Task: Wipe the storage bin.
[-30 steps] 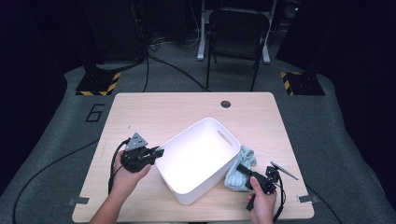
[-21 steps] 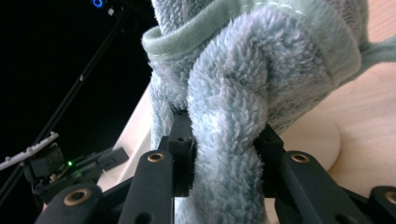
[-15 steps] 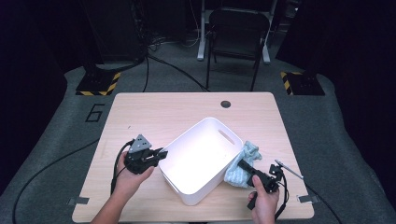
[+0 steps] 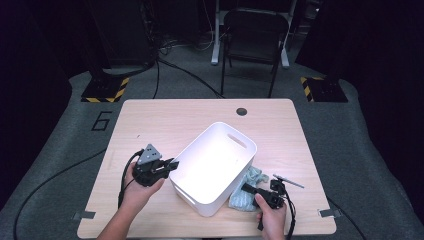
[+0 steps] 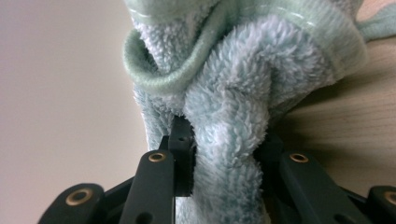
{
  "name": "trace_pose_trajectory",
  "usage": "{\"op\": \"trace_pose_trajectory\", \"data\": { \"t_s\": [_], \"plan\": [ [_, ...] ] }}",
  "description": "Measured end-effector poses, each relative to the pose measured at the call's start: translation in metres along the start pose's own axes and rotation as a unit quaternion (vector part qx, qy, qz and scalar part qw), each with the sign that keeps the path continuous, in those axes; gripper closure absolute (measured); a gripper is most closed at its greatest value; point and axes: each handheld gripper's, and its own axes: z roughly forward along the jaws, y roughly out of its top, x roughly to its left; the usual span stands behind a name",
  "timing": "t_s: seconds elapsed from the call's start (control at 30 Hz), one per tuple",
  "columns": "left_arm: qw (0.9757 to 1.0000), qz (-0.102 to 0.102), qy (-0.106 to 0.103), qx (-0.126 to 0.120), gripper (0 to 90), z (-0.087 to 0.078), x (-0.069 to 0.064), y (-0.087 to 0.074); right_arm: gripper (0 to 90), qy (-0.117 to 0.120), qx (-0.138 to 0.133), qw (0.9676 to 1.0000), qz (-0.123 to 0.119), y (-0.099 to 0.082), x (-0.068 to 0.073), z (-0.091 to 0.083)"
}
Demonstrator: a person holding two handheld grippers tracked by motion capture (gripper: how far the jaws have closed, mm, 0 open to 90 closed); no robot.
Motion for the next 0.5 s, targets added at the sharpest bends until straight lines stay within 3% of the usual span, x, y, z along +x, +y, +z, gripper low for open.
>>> {"op": "trace_pose_trajectory", "data": {
  "t_s": [0.1, 0.17, 0.4, 0.43, 0.47, 0.5],
  "plan": [
    [1.0, -0.001, 0.0, -0.001, 79.4, 0.0001, -0.0001, -0.0002, 68.0, 0.005, -0.006, 0.9999, -0.007, -0.0004, -0.0022, 0.0003],
    [1.0, 0.002, 0.0, 0.002, 79.4, -0.0002, -0.0003, 0.0001, 67.8, 0.008, -0.009, 0.9999, 0.01, -0.0002, -0.001, 0.0006],
    [1.0, 0.002, -0.003, 0.002, 79.5, -0.0003, -0.0005, 0.0002, 67.7, 0.015, -0.012, 0.9997, 0.013, -0.0005, -0.0034, 0.0001],
    [1.0, 0.002, -0.003, 0.002, 79.5, -0.0002, -0.0005, 0.0002, 67.7, 0.016, -0.01, 0.9995, 0.024, -0.0005, -0.0019, -0.0006],
    [1.0, 0.003, -0.004, 0.002, 79.5, -0.0003, -0.0005, 0.0003, 67.8, 0.026, -0.016, 0.9994, 0.015, -0.0001, -0.0027, -0.0016],
    [1.0, 0.003, -0.004, 0.002, 79.4, -0.0003, -0.0004, 0.0003, 67.7, 0.028, -0.01, 0.9991, 0.029, 0.0001, -0.0005, -0.0045]
  ]
}}
